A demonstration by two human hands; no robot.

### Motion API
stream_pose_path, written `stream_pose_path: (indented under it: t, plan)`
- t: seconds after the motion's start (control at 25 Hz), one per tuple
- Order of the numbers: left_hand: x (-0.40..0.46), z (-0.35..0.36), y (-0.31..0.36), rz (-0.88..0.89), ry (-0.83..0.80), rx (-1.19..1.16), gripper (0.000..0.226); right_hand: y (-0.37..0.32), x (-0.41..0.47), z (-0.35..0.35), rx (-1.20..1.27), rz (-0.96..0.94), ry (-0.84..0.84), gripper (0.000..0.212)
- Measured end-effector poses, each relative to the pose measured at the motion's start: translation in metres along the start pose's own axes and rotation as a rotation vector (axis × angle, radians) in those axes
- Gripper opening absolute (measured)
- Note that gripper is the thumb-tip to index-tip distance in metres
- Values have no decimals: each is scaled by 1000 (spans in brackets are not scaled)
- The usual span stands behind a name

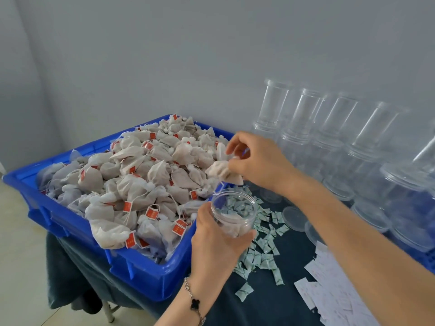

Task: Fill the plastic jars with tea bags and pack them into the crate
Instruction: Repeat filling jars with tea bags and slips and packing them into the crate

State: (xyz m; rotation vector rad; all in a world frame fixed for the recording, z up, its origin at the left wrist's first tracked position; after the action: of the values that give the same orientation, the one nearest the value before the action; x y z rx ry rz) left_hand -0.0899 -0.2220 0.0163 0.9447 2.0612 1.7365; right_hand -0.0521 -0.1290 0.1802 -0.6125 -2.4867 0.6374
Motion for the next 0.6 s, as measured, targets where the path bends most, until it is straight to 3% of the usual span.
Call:
stream_pose_path:
  t: [0.08,0.2,0.28,0.36,0.4,0.52,0.6]
  plan:
    - [0,7,3,-8,-10,-4,96,8,-19,-11,7,71,-158,16]
    - [-3,22,5,-2,-58,-7,93,31,-47,0,-212,79,-389,7]
    - [-9,27,0,-12,-64,-2,91,56,-56,5,-153,46,-189,8]
    - [-16,31,-8,-16,-79,-17,88,99,-68,6,-103,163,107,11]
    - [-20,32,-13,-7,-91,-30,87,124,-75,14,-180,261,115,15]
    - [-26,35,-23,35,-142,-39,89,186,-109,68,-402,395,-251,28]
    - [-27,37,-23,68,-161,-8,90,196,-124,93,-486,334,-276,27]
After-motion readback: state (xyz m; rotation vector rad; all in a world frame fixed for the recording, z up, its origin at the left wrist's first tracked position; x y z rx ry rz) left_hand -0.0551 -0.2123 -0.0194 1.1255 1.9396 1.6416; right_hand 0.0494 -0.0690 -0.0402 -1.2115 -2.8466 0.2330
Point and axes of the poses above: each hand's wrist, its own x-axis towards the middle knuckle, its own z-axis out of the palm, y = z × x, the point moved 3 cm from there along x, towards the middle knuckle
